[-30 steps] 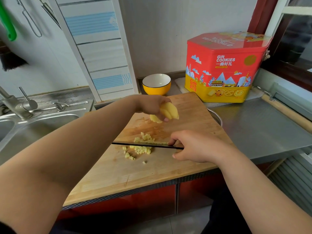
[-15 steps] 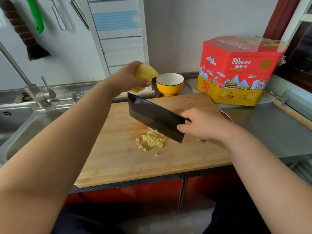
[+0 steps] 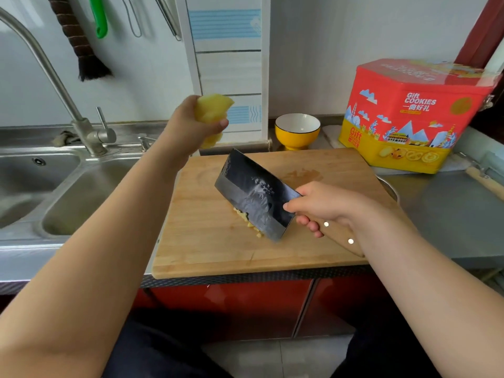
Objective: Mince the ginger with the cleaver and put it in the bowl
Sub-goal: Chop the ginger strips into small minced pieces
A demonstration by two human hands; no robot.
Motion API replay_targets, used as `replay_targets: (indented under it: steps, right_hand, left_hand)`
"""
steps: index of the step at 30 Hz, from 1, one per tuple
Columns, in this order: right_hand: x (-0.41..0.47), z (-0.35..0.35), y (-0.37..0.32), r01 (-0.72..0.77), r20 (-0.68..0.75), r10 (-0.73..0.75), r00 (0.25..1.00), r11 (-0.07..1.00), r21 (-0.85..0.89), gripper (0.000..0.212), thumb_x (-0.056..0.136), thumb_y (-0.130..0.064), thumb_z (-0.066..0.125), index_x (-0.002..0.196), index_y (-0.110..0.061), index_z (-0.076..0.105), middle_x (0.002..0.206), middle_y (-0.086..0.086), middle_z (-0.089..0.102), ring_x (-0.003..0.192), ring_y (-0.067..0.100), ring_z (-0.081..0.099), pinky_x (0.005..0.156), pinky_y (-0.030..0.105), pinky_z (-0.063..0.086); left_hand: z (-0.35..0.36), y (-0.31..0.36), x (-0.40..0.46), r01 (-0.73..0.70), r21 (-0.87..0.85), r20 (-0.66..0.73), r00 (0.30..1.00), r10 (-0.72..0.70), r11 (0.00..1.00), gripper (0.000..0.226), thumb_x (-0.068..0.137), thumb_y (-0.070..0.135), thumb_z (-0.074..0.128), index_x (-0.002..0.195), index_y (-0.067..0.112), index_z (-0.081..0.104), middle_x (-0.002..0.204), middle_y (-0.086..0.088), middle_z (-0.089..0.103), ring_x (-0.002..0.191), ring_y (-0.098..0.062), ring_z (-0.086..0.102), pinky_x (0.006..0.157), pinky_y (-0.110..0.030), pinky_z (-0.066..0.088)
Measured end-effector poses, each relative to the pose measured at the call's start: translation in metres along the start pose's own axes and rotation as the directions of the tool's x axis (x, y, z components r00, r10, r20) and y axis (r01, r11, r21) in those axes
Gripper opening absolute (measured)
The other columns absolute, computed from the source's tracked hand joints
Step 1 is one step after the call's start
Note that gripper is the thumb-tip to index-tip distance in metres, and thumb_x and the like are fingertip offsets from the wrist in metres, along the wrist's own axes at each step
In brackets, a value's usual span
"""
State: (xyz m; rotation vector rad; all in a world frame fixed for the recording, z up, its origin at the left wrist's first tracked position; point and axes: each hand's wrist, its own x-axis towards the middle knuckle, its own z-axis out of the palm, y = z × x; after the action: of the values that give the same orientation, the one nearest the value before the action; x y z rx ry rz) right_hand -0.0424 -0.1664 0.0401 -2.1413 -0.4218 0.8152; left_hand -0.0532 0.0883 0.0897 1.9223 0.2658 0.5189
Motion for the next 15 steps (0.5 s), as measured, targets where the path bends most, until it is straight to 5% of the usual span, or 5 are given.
replay_targets:
  steps: [3, 6, 10, 15]
  right_hand:
    - [0.003, 0.001, 0.000, 0.000, -0.018, 0.000, 1.000, 0.999, 0.046, 0.011, 0.096, -0.017, 0.054, 0.086, -0.012, 0.057, 0.056, 0.002, 0.050, 0.045, 0.013, 0.043, 0.044, 0.025, 0.043]
    - [0.005, -0.002, 0.002, 0.001, -0.056, 0.004, 0.998, 0.996, 0.089, 0.010, 0.095, -0.019, 0.054, 0.095, -0.011, 0.058, 0.058, 0.002, 0.052, 0.047, 0.014, 0.044, 0.046, 0.026, 0.044]
    - [0.008, -0.005, 0.003, 0.008, -0.082, 0.001, 0.997, 0.993, 0.116, 0.011, 0.096, -0.021, 0.055, 0.102, -0.012, 0.058, 0.059, 0.002, 0.052, 0.047, 0.013, 0.044, 0.047, 0.027, 0.045]
    - [0.004, -0.014, 0.009, 0.013, -0.089, -0.001, 0.996, 0.991, 0.134, 0.015, 0.097, -0.023, 0.054, 0.106, -0.012, 0.059, 0.059, 0.002, 0.052, 0.048, 0.013, 0.045, 0.048, 0.029, 0.045]
  left_hand:
    - [-0.007, -0.014, -0.025, 0.139, -0.218, 0.265, 0.961, -0.078, 0.966, 0.063, 0.073, 0.018, 0.078, 0.129, 0.017, 0.048, 0.112, -0.005, 0.058, 0.100, -0.026, 0.063, 0.077, -0.042, 0.058]
    - [0.003, -0.035, -0.046, 0.328, -0.315, 0.515, 0.847, -0.130, 0.891, 0.056, 0.072, 0.014, 0.073, 0.124, 0.017, 0.053, 0.102, -0.008, 0.066, 0.098, -0.031, 0.067, 0.079, -0.043, 0.057]
    - [0.033, -0.061, -0.056, 0.471, -0.261, 0.555, 0.787, -0.268, 0.842, 0.054, 0.081, 0.008, 0.068, 0.130, 0.014, 0.049, 0.116, -0.015, 0.061, 0.100, -0.031, 0.066, 0.079, -0.045, 0.057]
    - [0.042, -0.079, -0.054, 0.501, -0.231, 0.495, 0.799, -0.343, 0.834, 0.046, 0.085, 0.007, 0.067, 0.127, 0.014, 0.051, 0.108, -0.015, 0.065, 0.095, -0.030, 0.069, 0.079, -0.048, 0.057]
